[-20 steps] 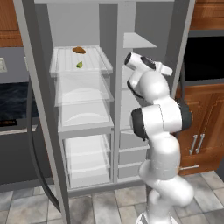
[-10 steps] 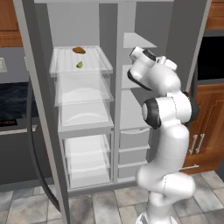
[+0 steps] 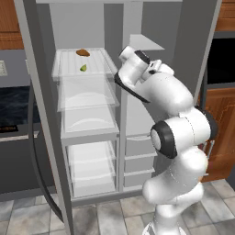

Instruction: Take the lemon wedge from the fridge and place it on the plate with fish on the dining counter.

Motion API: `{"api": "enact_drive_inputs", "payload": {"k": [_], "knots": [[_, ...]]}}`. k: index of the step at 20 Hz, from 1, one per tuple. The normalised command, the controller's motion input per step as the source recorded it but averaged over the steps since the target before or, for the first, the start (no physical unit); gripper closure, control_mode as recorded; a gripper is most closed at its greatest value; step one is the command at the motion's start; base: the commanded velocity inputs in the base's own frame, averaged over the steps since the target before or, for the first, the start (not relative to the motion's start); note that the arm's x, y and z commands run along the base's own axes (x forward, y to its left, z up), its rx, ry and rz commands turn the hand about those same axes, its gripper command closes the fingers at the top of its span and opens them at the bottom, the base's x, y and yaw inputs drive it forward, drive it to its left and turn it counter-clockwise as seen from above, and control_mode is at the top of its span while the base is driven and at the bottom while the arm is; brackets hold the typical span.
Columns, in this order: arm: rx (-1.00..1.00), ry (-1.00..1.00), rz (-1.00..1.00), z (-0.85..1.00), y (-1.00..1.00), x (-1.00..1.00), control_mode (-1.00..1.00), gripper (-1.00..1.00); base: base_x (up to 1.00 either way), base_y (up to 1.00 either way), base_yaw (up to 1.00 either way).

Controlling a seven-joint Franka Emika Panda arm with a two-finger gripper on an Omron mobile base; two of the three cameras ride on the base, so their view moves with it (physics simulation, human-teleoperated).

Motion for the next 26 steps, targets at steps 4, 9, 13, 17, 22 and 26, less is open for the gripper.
{"api": "enact_drive_inputs", "payload": {"k": [4, 9, 13, 17, 22, 26], "knots": [[0.3, -0.35, 0.15, -0.43, 0.61, -1.0, -1.0, -1.0, 0.0, 0.0, 0.0], [0.5, -0.51, 0.16, -0.24, 0.13, -0.96, -1.0, -1.0, 0.0, 0.0, 0.0], [0.34, -0.41, 0.07, 0.14, 0.0, -0.42, -1.0, -1.0, 0.0, 0.0, 0.0], [0.12, -0.24, 0.06, 0.21, -0.03, -0.08, -1.0, -1.0, 0.0, 0.0, 0.0], [0.01, -0.03, 0.0, 0.0, -0.03, -0.01, -1.0, -1.0, 0.0, 0.0, 0.0], [0.0, 0.0, 0.0, 0.0, 0.0, 0.0, -1.0, -1.0, 0.0, 0.0, 0.0]]}}
